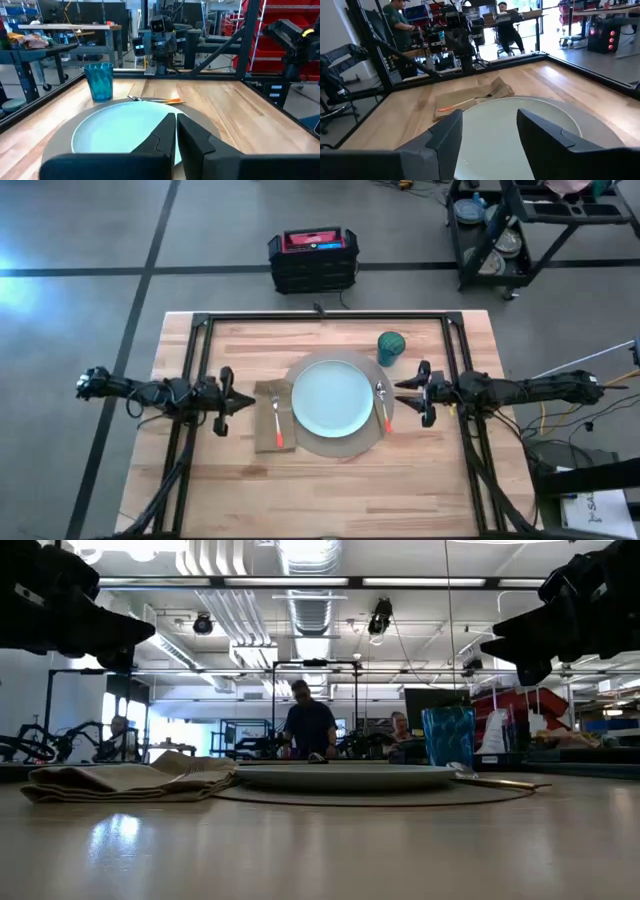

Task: Set table place
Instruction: Return to Home Position

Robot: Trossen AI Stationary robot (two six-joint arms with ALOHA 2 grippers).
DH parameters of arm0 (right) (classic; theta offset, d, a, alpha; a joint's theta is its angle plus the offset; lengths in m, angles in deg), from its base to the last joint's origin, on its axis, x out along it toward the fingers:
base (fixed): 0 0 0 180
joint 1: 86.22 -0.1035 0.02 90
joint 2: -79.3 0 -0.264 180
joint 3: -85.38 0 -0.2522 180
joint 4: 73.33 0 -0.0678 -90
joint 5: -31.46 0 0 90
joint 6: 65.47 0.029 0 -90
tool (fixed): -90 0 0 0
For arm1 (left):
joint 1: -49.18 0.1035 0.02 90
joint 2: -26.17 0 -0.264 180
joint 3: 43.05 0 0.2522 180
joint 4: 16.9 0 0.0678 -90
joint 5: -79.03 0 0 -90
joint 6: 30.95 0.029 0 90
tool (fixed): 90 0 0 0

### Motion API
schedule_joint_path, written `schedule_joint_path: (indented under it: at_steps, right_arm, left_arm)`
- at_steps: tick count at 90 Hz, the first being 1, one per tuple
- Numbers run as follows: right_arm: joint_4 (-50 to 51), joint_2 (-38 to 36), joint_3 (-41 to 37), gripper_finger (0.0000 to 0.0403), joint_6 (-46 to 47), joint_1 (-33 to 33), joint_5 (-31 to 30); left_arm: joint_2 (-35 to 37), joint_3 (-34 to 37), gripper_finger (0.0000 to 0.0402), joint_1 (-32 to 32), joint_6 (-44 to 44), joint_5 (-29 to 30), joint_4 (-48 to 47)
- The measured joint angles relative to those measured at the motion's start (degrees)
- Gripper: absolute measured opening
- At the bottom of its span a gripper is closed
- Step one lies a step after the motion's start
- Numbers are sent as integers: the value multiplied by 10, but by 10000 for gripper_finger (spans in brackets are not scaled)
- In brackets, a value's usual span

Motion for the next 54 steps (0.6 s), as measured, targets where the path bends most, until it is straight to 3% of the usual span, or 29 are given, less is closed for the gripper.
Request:
schedule_joint_path:
  at_steps: [54]
  right_arm:
    - [0, 0, 0, 175, 0, 0, 0]
  left_arm:
    - [-51, 0, 9, 0, 0, 0, 0]
